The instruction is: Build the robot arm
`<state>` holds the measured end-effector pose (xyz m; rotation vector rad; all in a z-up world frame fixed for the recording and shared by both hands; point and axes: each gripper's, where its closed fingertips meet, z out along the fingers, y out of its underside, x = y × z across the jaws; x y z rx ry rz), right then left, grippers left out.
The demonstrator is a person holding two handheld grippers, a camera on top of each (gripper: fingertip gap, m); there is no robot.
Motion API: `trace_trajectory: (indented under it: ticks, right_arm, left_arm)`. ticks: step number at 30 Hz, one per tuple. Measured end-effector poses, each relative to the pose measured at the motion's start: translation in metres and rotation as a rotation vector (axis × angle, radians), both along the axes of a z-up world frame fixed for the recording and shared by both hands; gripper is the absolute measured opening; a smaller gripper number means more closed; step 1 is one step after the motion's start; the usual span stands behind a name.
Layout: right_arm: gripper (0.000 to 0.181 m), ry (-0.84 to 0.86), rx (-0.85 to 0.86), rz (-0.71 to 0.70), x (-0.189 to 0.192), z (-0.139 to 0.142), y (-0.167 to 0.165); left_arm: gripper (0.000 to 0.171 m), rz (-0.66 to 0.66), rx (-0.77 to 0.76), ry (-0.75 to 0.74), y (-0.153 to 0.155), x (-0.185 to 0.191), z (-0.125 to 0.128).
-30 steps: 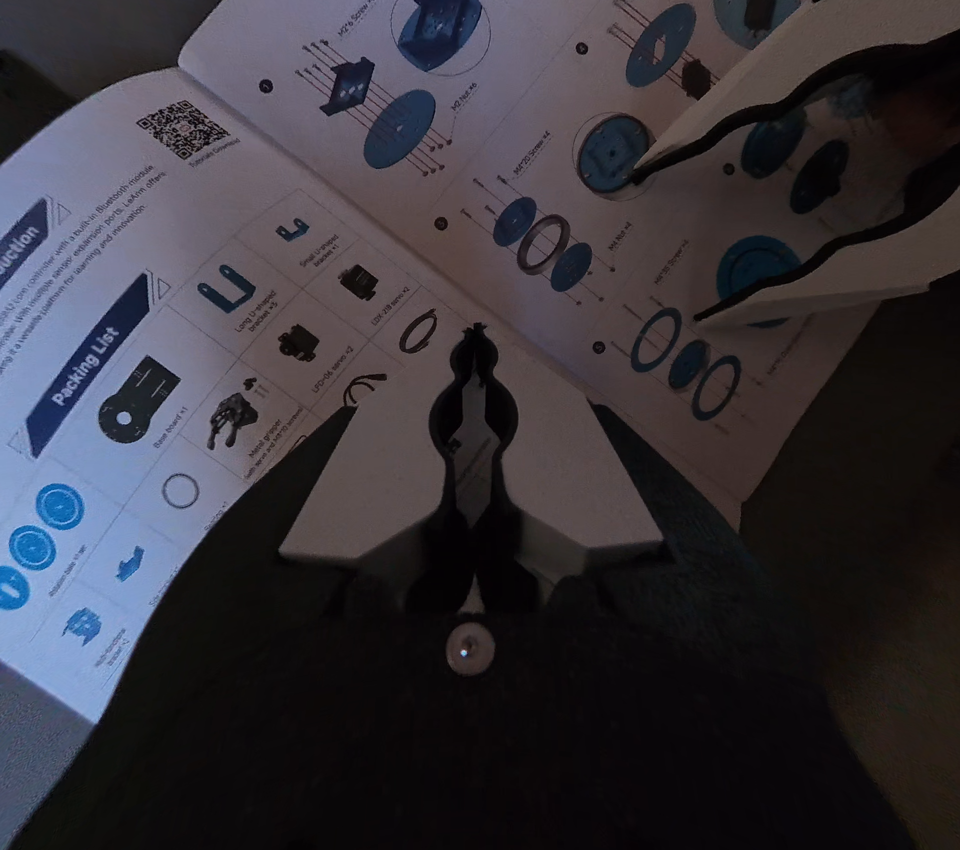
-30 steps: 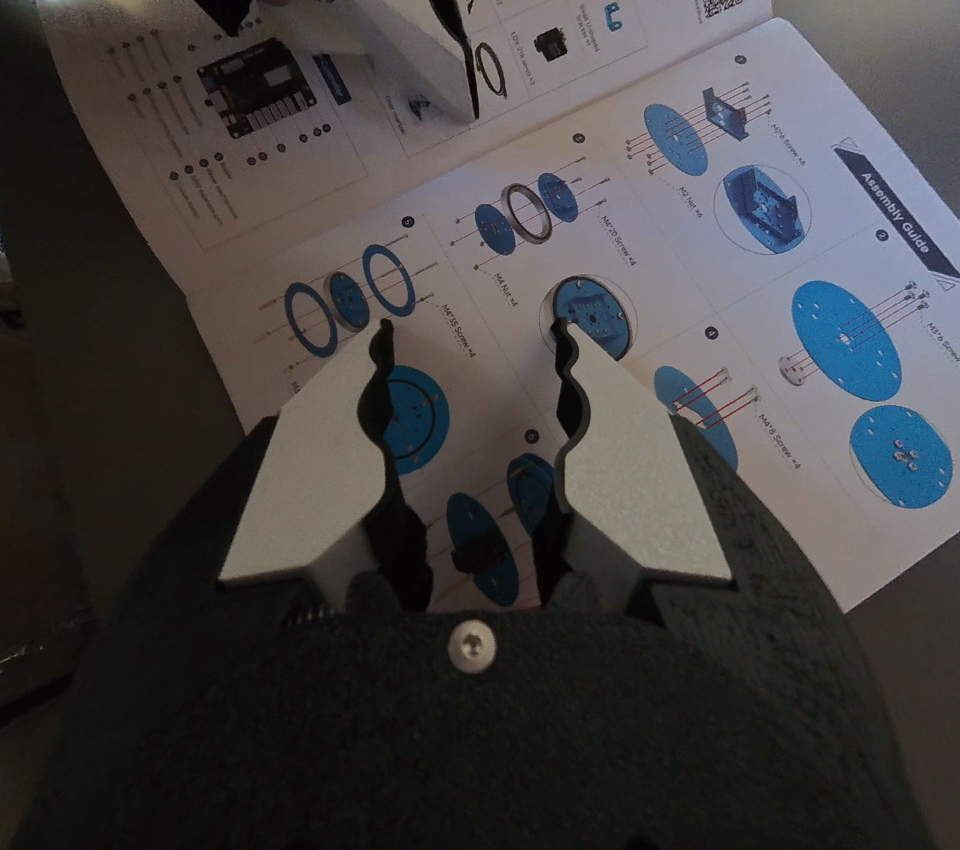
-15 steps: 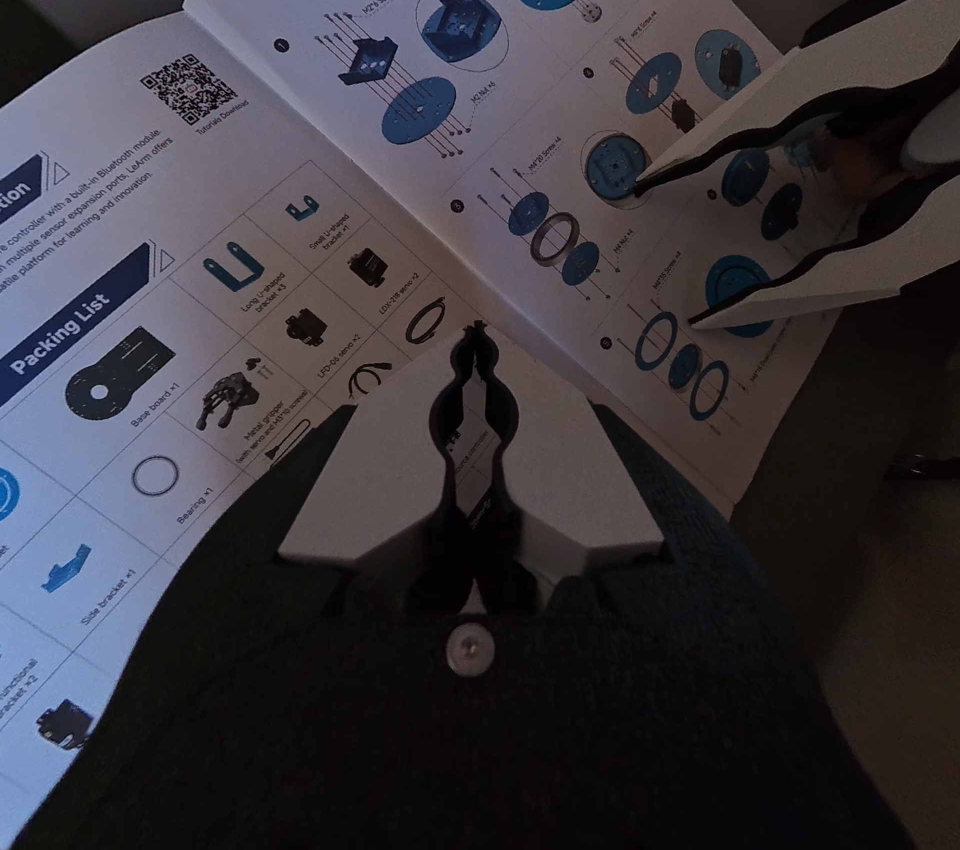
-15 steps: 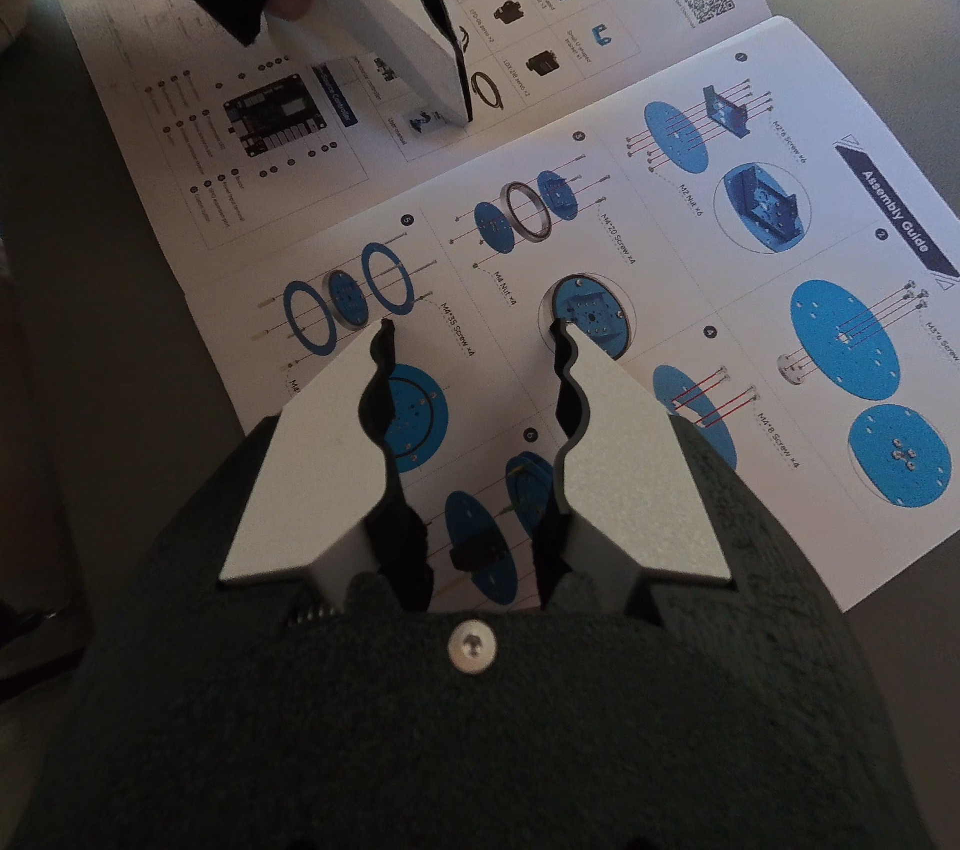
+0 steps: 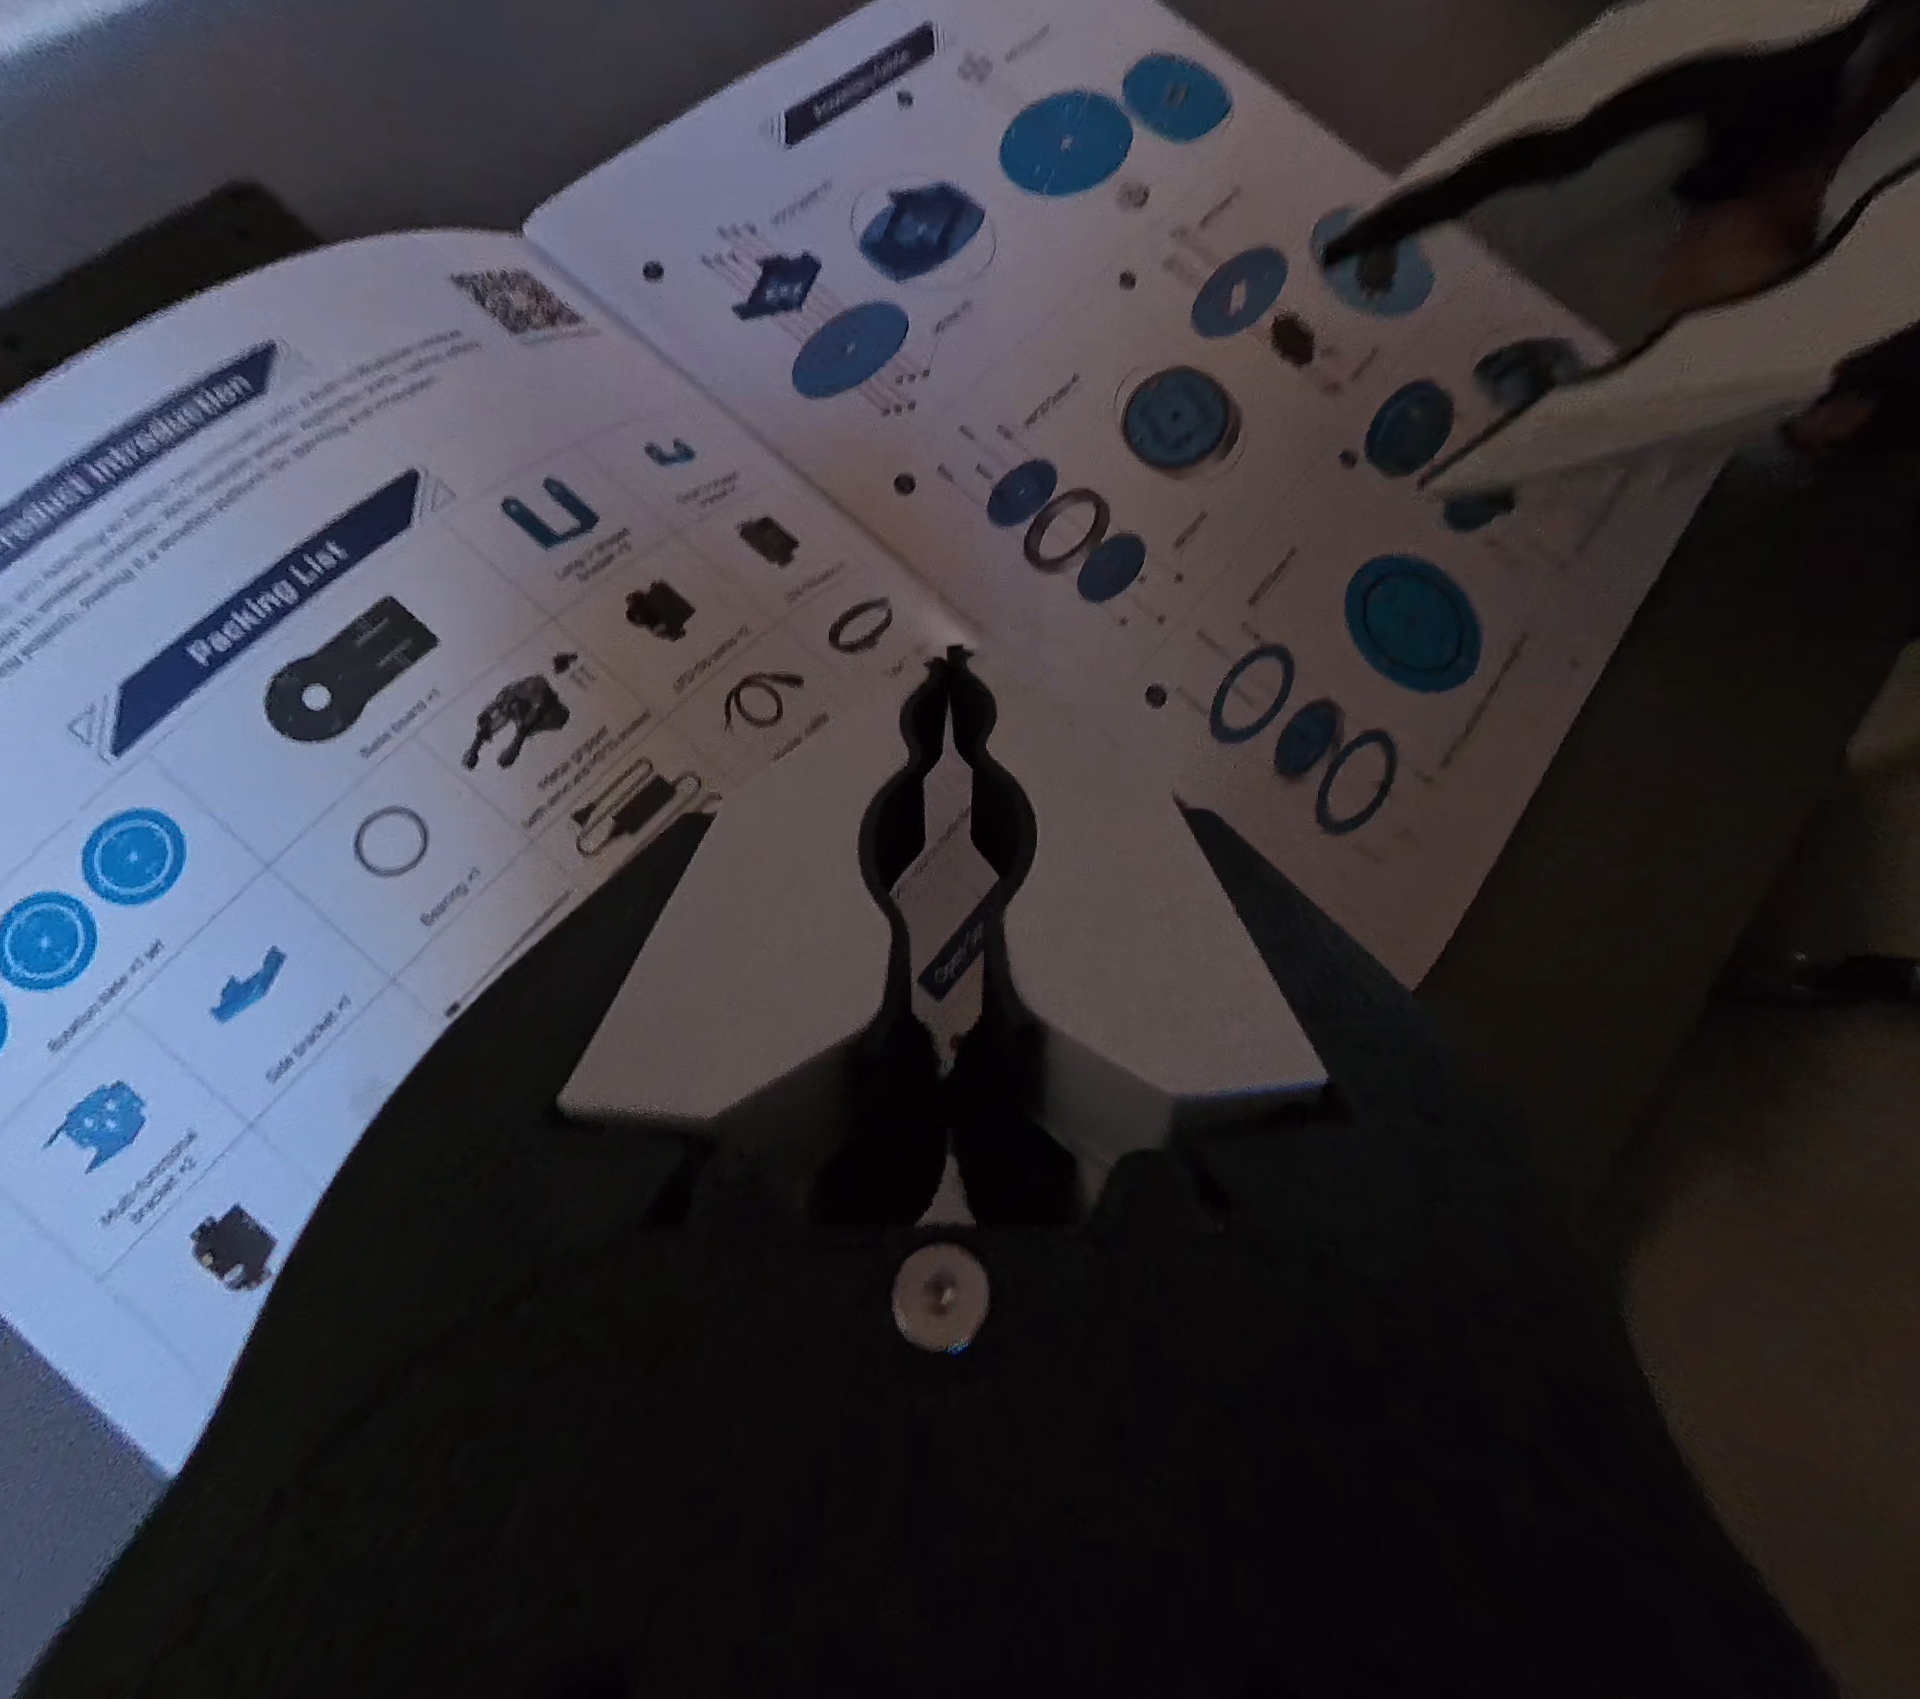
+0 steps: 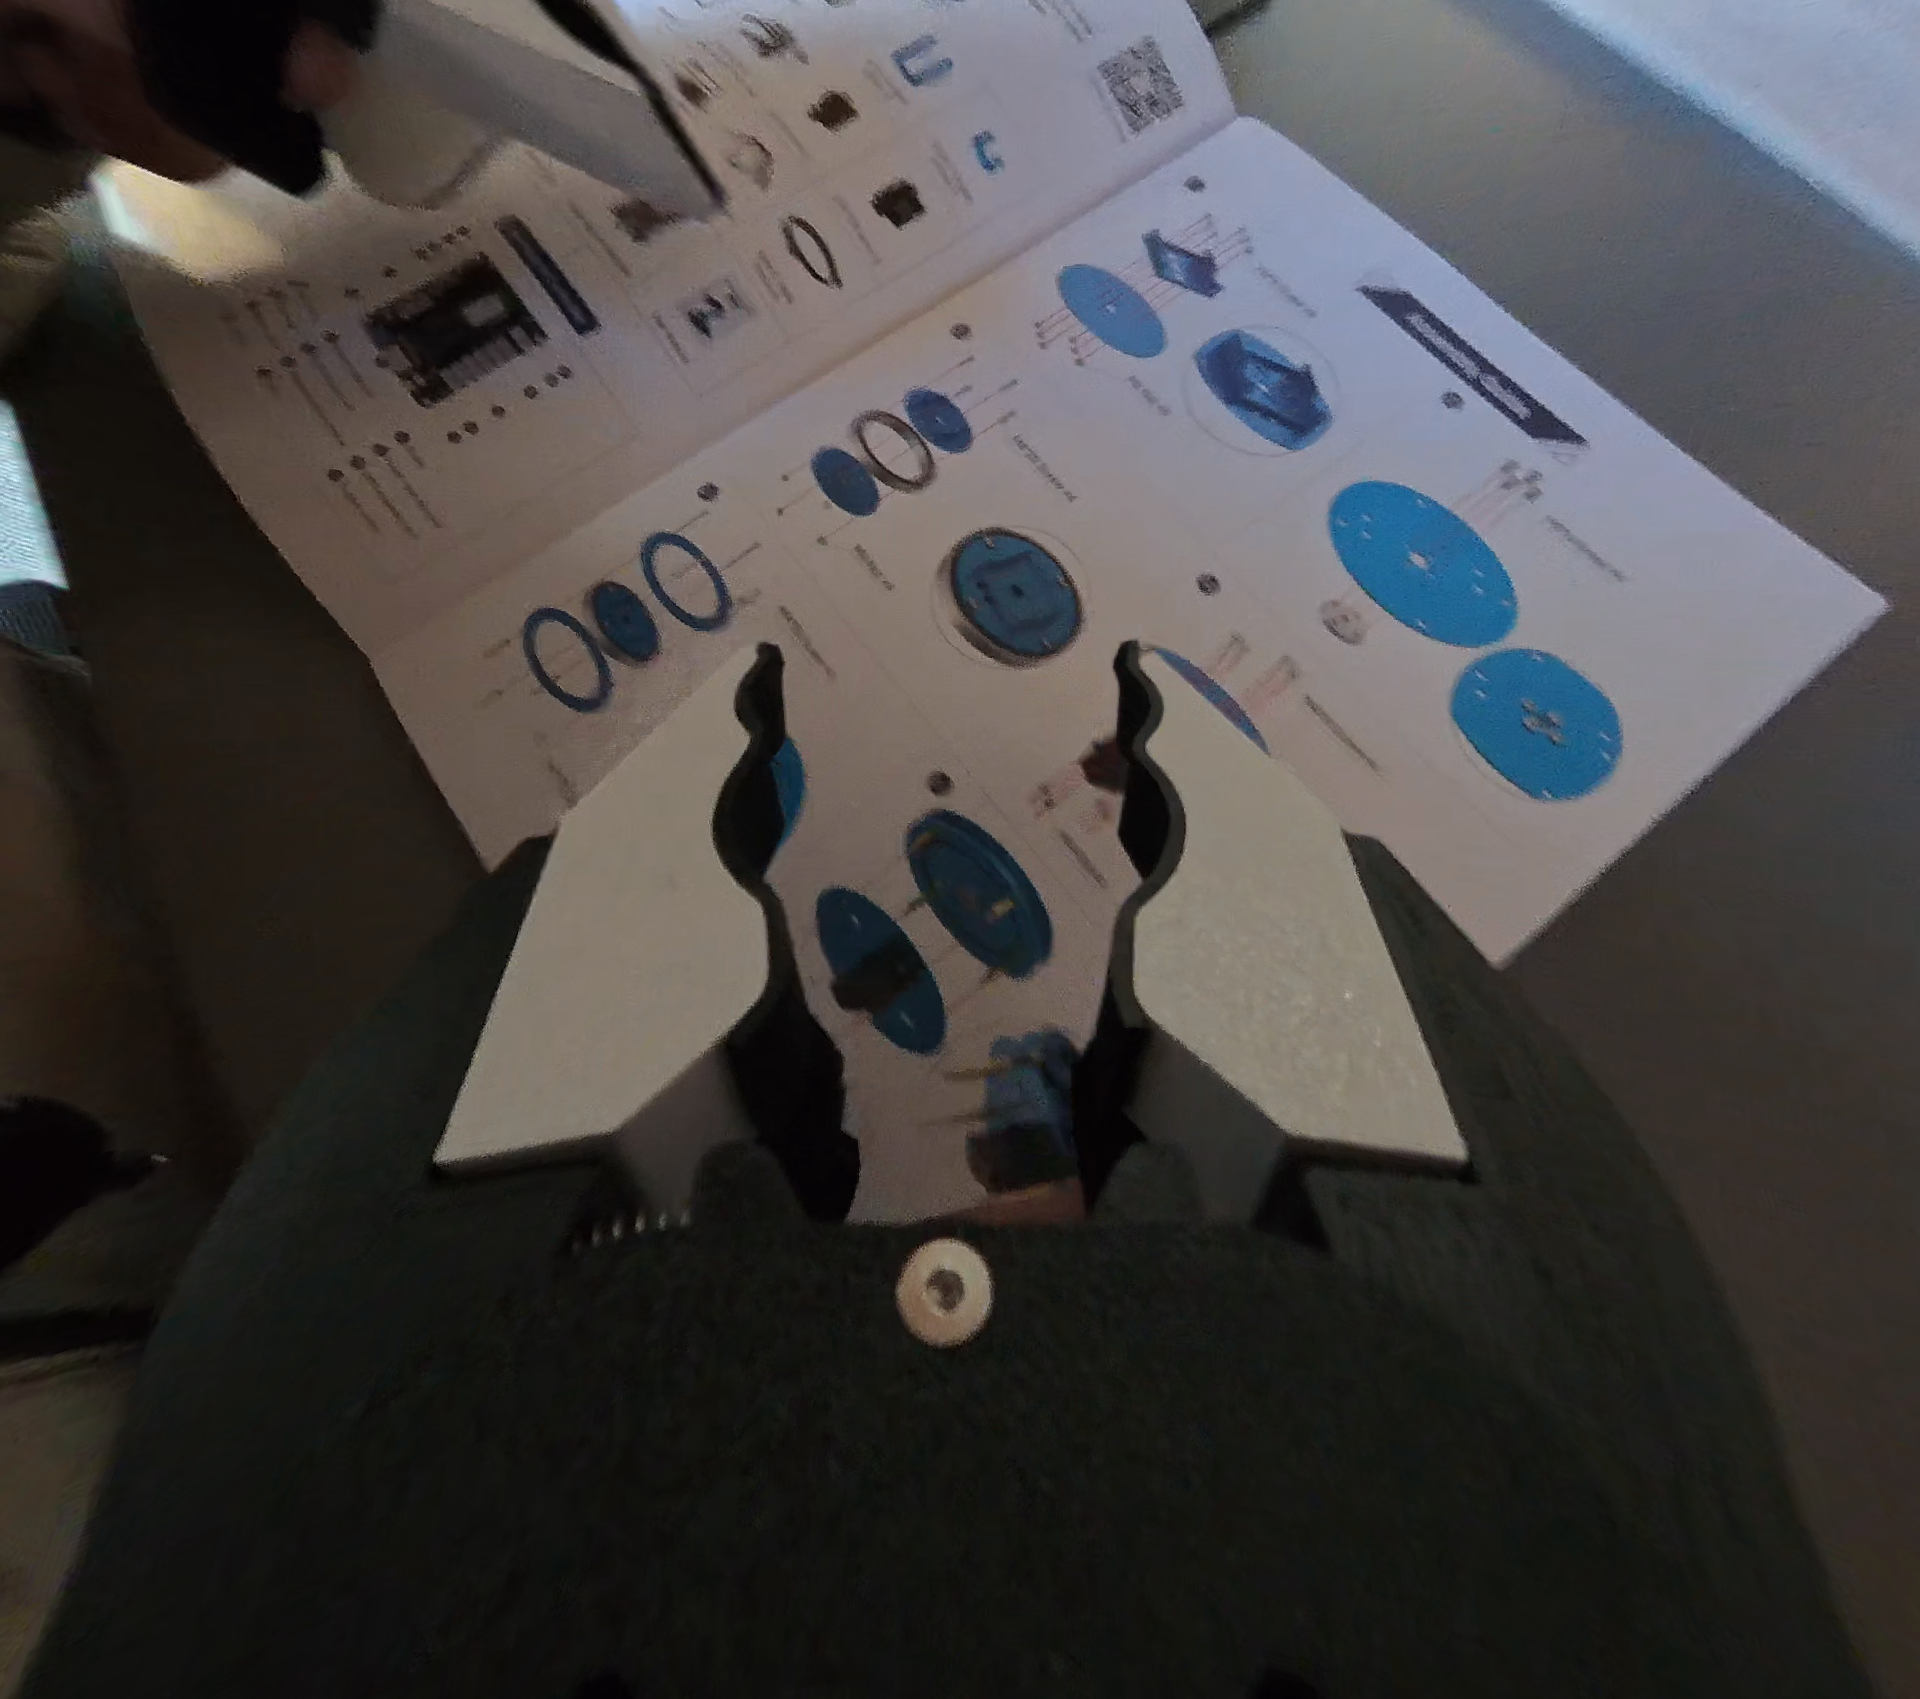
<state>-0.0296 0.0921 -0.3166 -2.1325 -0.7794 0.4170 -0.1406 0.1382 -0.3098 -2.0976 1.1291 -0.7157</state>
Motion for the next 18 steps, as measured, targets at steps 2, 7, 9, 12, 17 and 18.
trace_trajectory:
  ticks: [2,7,9,12,17,18]
  right_arm:
    - [0.065,-0.054,-0.008,-0.04,0.014,-0.008,0.0]
    - [0.068,-0.08,-0.087,-0.081,0.025,-0.03,-0.007]
    - [0.068,-0.079,-0.079,-0.089,0.025,-0.031,-0.007]
    - [0.069,-0.063,-0.077,-0.102,0.025,-0.03,-0.007]
    - [0.069,-0.1,-0.057,-0.111,0.026,-0.032,-0.007]
    - [0.069,-0.101,-0.055,-0.11,0.026,-0.032,-0.007]
  left_arm:
    - [0.0,-0.017,-0.018,0.05,-0.005,-0.003,-0.014]
    - [0.0,-0.038,-0.046,0.075,-0.01,-0.003,-0.029]
    - [0.0,-0.043,-0.04,0.083,-0.01,-0.003,-0.031]
    - [0.0,-0.048,-0.043,0.092,-0.01,-0.004,-0.035]
    - [0.0,-0.04,-0.056,0.082,-0.01,-0.004,-0.036]
    - [0.0,-0.037,-0.055,0.081,-0.01,-0.004,-0.036]
